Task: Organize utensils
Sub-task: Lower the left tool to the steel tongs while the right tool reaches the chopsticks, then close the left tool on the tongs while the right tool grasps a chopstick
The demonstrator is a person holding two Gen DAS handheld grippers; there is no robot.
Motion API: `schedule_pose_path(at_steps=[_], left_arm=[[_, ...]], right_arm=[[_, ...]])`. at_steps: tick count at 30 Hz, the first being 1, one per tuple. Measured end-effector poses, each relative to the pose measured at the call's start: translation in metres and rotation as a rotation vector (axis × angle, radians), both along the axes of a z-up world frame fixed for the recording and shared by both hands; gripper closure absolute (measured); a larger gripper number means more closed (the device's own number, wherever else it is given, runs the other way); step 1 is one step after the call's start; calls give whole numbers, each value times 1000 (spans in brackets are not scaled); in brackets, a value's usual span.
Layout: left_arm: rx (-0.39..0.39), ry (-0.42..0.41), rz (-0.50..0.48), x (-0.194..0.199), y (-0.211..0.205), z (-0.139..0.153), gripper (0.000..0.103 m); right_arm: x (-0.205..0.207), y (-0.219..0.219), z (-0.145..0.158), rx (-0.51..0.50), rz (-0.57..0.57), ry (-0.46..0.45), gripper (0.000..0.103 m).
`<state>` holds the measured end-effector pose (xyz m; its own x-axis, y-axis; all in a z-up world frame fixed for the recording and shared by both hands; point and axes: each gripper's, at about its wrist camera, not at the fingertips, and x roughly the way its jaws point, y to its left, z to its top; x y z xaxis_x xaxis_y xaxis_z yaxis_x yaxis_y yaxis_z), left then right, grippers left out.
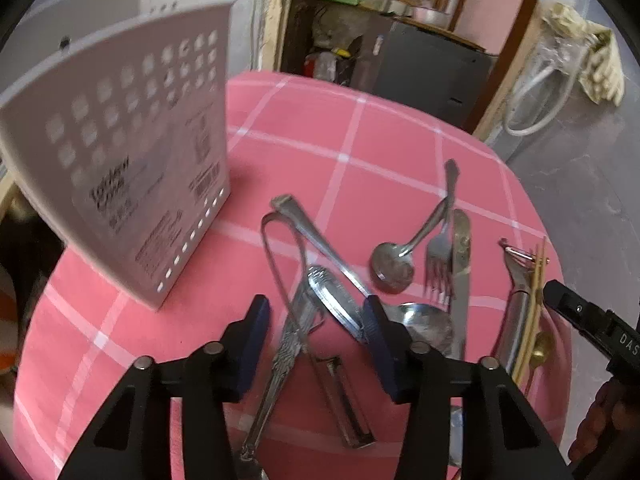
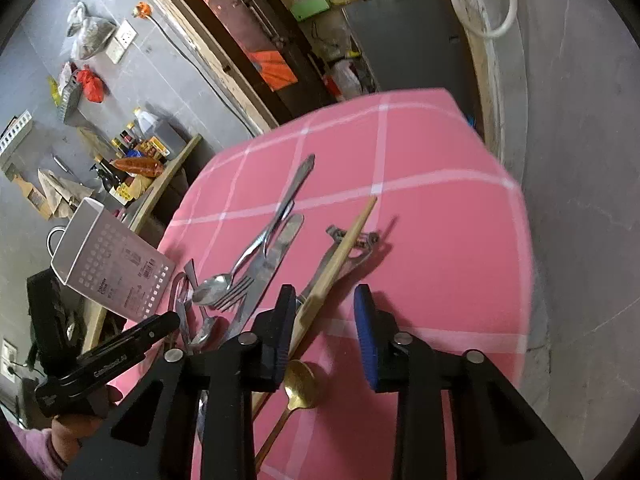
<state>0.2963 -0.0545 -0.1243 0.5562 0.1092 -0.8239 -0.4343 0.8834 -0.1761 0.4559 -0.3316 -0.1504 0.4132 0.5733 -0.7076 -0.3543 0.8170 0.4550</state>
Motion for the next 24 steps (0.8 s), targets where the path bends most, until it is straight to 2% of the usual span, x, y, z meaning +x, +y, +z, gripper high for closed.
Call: schedule_pose_path(at_steps=[3,6,10,12,14,24], left_arm=[[-43,6,8,-3,5,-7,66],[-44,-2,7,-3,8,-8,70],[-65,3,14,-1,12,-9,81],[-69,9,10,-2,12,-9,82],[-86,10,-1,-1,12,-8,82],[-111,22,-145,-12,-10,0,83]], right_arm=[[2,7,-8,19,14,25,80],[5,11,-14,35,22,42,80],[11,18,-20,80,-5,100,81],[10,19,-22,109,-26,120,85],[5,17,-23,131,-35,124,94],[-30,15,-23,124,1,155,94]])
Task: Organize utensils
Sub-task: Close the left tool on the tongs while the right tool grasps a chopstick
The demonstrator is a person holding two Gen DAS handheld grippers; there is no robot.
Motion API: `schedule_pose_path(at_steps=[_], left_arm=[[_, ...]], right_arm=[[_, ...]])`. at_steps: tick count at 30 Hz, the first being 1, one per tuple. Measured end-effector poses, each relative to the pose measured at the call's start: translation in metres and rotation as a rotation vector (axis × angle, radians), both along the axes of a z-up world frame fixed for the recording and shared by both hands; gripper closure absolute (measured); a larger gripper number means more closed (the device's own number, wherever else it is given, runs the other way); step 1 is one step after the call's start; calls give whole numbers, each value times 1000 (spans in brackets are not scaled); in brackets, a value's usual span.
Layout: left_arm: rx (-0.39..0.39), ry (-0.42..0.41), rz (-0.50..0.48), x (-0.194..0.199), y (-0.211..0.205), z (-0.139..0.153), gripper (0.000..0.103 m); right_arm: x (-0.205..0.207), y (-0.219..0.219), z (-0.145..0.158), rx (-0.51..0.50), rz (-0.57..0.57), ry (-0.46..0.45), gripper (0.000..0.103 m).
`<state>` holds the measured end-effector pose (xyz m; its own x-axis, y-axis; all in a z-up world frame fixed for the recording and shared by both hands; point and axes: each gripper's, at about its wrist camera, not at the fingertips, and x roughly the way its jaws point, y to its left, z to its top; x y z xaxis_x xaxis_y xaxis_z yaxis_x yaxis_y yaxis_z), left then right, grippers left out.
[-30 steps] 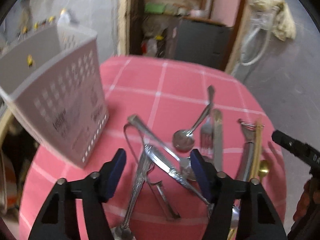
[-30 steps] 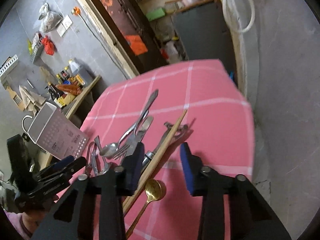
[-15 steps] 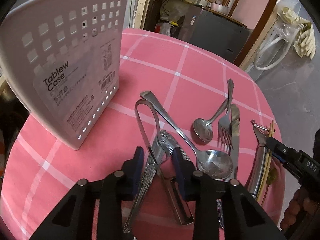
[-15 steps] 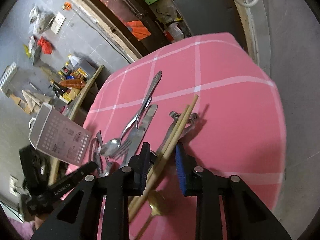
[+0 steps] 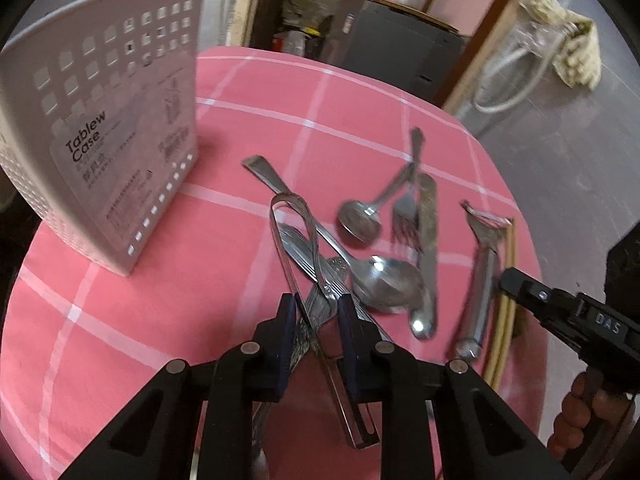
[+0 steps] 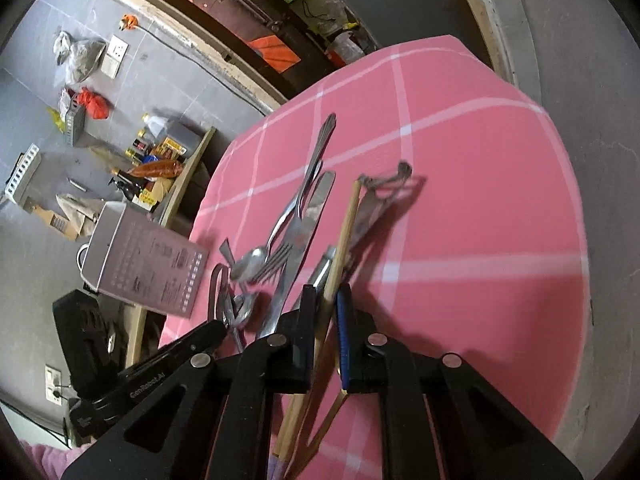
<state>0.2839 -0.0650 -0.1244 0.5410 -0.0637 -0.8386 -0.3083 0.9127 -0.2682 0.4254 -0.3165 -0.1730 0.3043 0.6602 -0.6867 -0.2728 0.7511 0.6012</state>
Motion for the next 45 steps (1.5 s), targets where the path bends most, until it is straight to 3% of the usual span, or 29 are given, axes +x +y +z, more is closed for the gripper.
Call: schedule_pose_path(at_steps=[8,12,19,28,31,37,45], left_arm=[[-60,6,-126,-17,-7,7,83],[-97,55,-180,-19,-8,-2,83],[-146,113,-203,-2,-4,-5,82],[-308,229,-138,16,10,-10,76],[-295,259,-123,21,7,-9,76],[-174,298,-129,38,-13,-5,76],[-213,318,-121,60,-7,-14,76]], right_arm=[[-6,-12,-11,27,-37,61,94],[-5,-13,-17,37,-47,86,95],[4,-7,-17,18,-31,121,94],[18,0,-16,-22,-21,158,94],[19,2,-16,-28,-26,168,94],[24,4,-18,-42,-32,185,94],[28,2,-25,-4,-58,222,94]])
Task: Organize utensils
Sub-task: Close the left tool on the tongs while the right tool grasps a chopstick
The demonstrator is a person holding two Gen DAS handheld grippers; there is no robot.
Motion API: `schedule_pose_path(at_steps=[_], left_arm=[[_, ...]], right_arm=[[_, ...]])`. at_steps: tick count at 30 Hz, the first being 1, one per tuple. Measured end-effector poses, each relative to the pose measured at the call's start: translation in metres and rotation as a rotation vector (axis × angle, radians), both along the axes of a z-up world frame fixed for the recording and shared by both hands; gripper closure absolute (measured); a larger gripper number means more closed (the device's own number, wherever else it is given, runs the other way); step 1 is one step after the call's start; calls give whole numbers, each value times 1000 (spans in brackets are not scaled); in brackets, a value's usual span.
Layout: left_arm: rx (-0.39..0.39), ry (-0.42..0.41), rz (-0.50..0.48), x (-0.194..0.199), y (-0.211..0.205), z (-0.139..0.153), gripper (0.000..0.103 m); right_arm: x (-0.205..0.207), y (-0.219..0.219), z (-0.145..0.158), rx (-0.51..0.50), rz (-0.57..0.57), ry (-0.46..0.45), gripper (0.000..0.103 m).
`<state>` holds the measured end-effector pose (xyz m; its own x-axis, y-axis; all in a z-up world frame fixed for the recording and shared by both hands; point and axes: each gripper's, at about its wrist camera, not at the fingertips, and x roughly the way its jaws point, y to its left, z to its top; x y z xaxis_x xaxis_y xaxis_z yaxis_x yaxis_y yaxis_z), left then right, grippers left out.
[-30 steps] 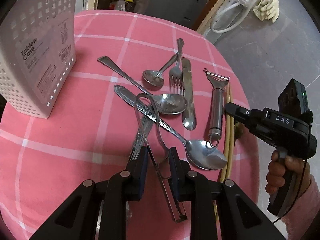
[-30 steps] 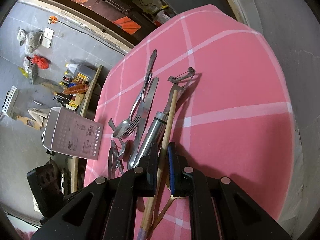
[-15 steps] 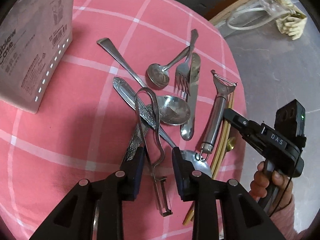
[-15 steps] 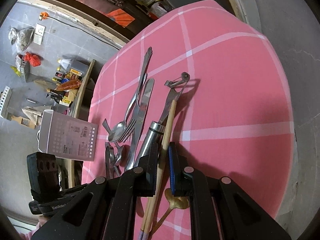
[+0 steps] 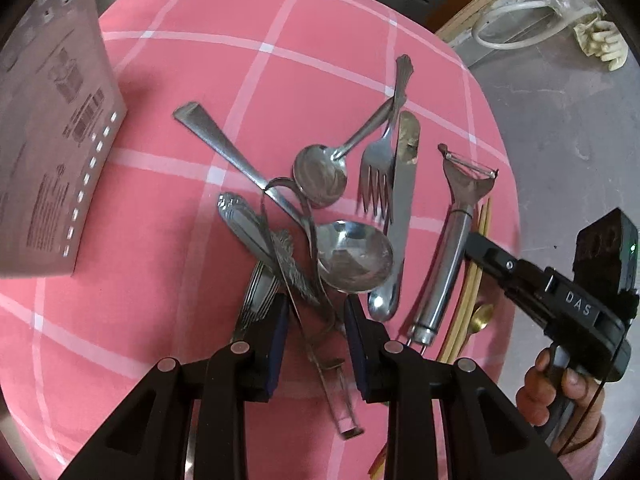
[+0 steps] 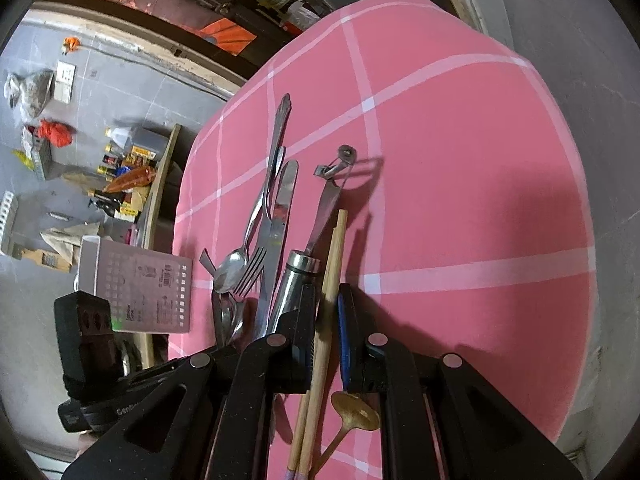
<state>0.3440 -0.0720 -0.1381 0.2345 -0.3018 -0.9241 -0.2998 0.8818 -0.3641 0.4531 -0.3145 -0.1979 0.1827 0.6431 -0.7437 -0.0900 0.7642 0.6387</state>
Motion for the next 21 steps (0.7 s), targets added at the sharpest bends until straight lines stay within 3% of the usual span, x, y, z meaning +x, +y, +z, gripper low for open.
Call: schedule_pose_path(at_steps=[7,11,21], left_arm=[[-8,-6,-48,7,-1,-1,80],[-61,-40,-56,-2,1,-5,82],[-153,-191,-136,-69,-3,15,82]], right_arm=[[-5,-2,-4,25,-41,-6,97],[-13,-1,3,18,-49,-35,97],[-67,-16,35,34,-73,-147,98]])
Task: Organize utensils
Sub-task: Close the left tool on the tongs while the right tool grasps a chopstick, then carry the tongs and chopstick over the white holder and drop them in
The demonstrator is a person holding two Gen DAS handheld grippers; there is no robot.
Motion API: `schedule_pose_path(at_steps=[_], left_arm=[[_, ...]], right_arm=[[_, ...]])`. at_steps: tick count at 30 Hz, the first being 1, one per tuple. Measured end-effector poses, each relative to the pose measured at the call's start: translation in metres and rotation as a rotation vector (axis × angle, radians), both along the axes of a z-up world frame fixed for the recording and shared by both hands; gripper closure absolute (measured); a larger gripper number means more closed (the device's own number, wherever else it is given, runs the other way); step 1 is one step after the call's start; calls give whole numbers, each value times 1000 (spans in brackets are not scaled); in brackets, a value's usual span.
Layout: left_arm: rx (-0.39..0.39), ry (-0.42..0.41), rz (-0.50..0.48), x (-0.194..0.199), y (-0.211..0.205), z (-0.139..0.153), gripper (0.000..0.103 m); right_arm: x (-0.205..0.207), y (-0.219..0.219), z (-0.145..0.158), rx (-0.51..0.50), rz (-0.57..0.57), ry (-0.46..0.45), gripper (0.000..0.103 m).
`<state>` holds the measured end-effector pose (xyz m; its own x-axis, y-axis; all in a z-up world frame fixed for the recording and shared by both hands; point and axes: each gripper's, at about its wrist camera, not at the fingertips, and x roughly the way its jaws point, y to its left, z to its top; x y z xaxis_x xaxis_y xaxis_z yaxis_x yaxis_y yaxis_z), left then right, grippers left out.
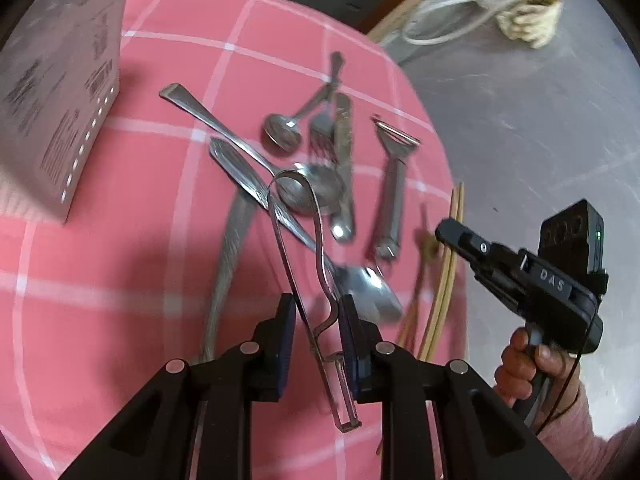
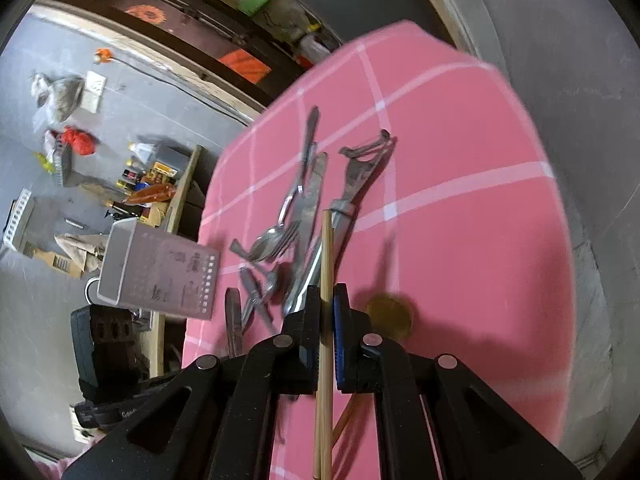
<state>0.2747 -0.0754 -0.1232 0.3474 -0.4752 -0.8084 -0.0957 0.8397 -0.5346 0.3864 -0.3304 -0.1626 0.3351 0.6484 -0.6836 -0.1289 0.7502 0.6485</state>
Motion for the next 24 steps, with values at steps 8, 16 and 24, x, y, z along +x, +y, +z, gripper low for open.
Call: schedule_pose_path(at_steps=[8,16,24], left_arm=[[80,-194,-23,-47,-2,42,82],[154,-377,-10,-56,20,102,83],[173,-487,20,-51,56,153,83]], right_arm=[[-39,-5,58,-71,-8,-229,98],[-59,2,118,-110,7,-407,98],[-61,28,191,-95,47,-590,98]])
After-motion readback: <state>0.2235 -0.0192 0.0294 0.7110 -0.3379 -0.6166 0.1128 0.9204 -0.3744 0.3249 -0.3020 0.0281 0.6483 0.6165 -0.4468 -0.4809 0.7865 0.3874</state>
